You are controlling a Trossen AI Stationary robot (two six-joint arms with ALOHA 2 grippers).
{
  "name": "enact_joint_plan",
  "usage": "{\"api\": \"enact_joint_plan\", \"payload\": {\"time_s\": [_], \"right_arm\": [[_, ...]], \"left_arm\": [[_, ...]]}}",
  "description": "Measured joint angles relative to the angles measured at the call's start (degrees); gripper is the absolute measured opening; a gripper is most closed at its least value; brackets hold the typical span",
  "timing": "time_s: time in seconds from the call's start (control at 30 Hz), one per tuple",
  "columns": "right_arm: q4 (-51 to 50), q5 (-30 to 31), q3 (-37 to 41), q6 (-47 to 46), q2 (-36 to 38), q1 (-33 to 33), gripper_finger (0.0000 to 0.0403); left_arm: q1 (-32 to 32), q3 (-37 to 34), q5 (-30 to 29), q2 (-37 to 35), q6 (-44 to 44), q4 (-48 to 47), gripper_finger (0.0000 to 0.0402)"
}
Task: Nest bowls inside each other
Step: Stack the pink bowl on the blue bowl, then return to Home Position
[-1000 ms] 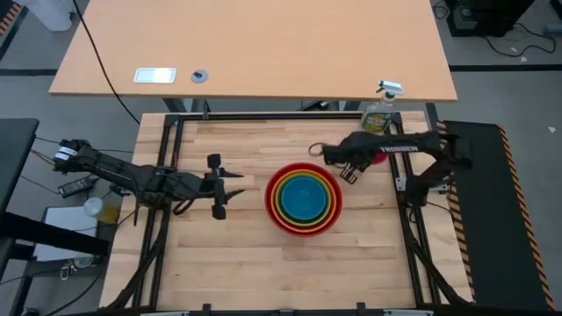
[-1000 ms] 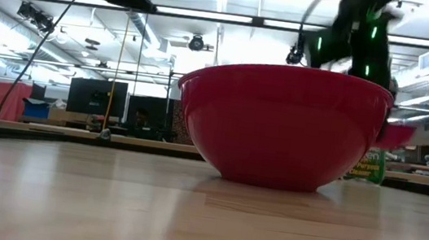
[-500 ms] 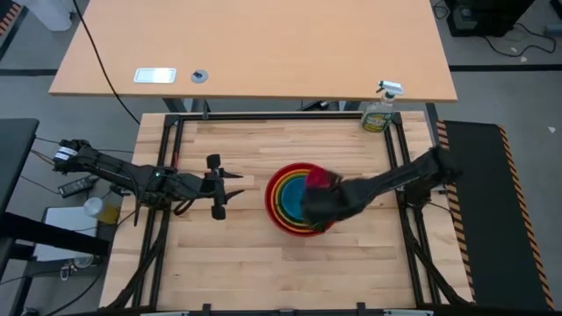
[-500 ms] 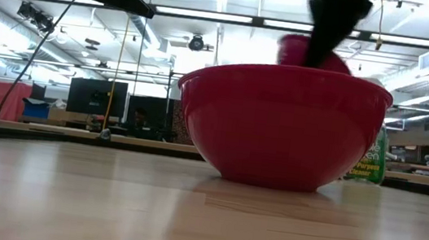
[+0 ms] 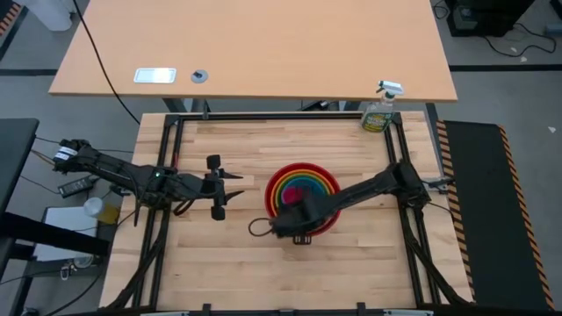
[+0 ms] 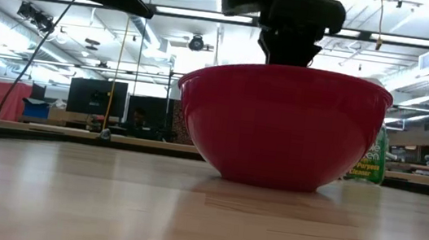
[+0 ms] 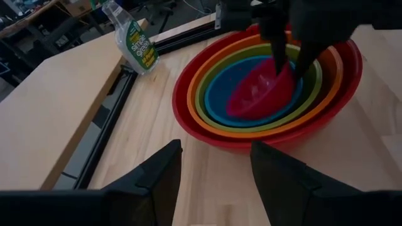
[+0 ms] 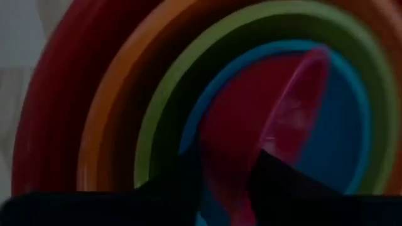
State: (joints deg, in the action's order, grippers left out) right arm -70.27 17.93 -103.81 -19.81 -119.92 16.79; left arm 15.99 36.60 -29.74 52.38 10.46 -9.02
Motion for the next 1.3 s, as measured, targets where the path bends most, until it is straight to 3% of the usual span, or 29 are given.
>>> {"api": "enact_joint_plan", "payload": {"time_s": [0.17,0.3,0.47,0.6,0.7,0.8,0.97,1.3], "right_arm": [[-0.1,-8.4,0.0,-1.9,1.2,-1.9,0.0181],[-0.3,-12.9,0.0,-4.4,4.3,-2.4,0.0217],[-1.2,-0.9,0.0,-8.5,7.0,-1.7,0.0226],[-6.2,0.5,0.0,-9.5,7.8,-1.3,0.0221],[-10.7,8.6,0.0,-9.0,10.1,0.3,0.0214],[-8.0,9.8,1.4,-9.1,14.4,0.1,0.0205],[8.4,7.3,11.8,-4.5,23.8,-1.5,0.019],[41.2,0.1,45.8,3.1,45.7,-10.2,0.0178]], "left_arm": [[0.0,0.0,0.0,0.0,0.5,0.0,0.0192],[0.0,0.0,0.0,0.0,0.6,0.0,0.0192],[0.0,0.0,0.0,0.0,0.5,0.0,0.0192],[0.0,0.0,0.0,0.0,0.2,-0.4,0.0192],[0.9,0.0,1.2,-1.0,1.3,-0.6,0.0192],[2.1,0.0,4.7,-4.0,2.2,-0.3,0.0192],[3.3,-0.6,7.1,-9.9,2.4,-1.0,0.0192],[1.0,-11.7,7.3,-23.4,3.4,5.2,0.0192]]}}
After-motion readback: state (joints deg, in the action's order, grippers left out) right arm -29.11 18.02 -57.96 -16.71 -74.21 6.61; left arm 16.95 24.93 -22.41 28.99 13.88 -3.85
